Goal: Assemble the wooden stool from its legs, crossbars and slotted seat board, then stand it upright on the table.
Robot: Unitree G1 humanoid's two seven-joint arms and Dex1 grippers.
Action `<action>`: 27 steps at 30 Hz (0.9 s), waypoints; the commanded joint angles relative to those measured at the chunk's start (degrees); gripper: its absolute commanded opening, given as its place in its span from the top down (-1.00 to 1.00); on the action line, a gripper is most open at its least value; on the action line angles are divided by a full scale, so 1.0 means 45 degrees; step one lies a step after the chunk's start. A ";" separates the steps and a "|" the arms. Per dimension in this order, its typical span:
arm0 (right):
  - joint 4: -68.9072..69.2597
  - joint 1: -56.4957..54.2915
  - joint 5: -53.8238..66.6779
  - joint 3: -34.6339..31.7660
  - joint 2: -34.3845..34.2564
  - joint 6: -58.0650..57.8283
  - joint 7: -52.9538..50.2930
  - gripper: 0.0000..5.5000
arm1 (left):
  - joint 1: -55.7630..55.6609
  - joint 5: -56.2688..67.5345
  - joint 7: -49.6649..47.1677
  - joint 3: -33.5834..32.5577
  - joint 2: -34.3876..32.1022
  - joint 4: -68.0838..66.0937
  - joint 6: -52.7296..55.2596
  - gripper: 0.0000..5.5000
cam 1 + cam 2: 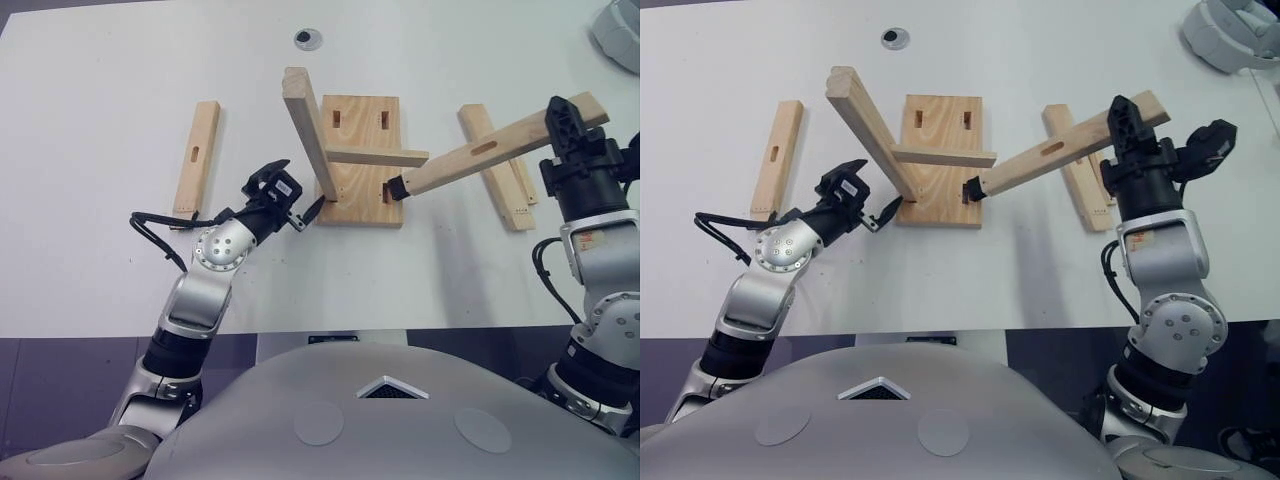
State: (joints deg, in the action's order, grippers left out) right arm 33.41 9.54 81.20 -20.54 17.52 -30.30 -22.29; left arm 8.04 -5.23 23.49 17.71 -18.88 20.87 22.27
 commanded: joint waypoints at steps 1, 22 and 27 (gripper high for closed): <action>0.0173 0.0149 -0.0201 0.0358 0.0002 -0.0133 -0.0140 0.63 | -0.0228 -0.0148 -0.0042 0.0198 0.0080 0.0133 0.0231 -0.64; 0.1461 0.0384 -0.6312 0.2192 0.0942 -0.0137 0.1164 0.63 | 0.0426 -0.0360 -0.0173 -0.0298 -0.0526 0.0365 0.0765 -0.64; 0.1919 0.0306 -0.7620 0.2763 0.0826 -0.0692 0.0712 0.63 | 0.0053 -0.0544 -0.0347 -0.0370 -0.0302 -0.0008 0.1430 -0.64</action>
State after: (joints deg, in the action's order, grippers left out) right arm 43.49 9.52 49.62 -8.86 21.03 -28.67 -16.54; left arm 9.66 -7.16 22.62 16.37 -20.53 21.93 27.18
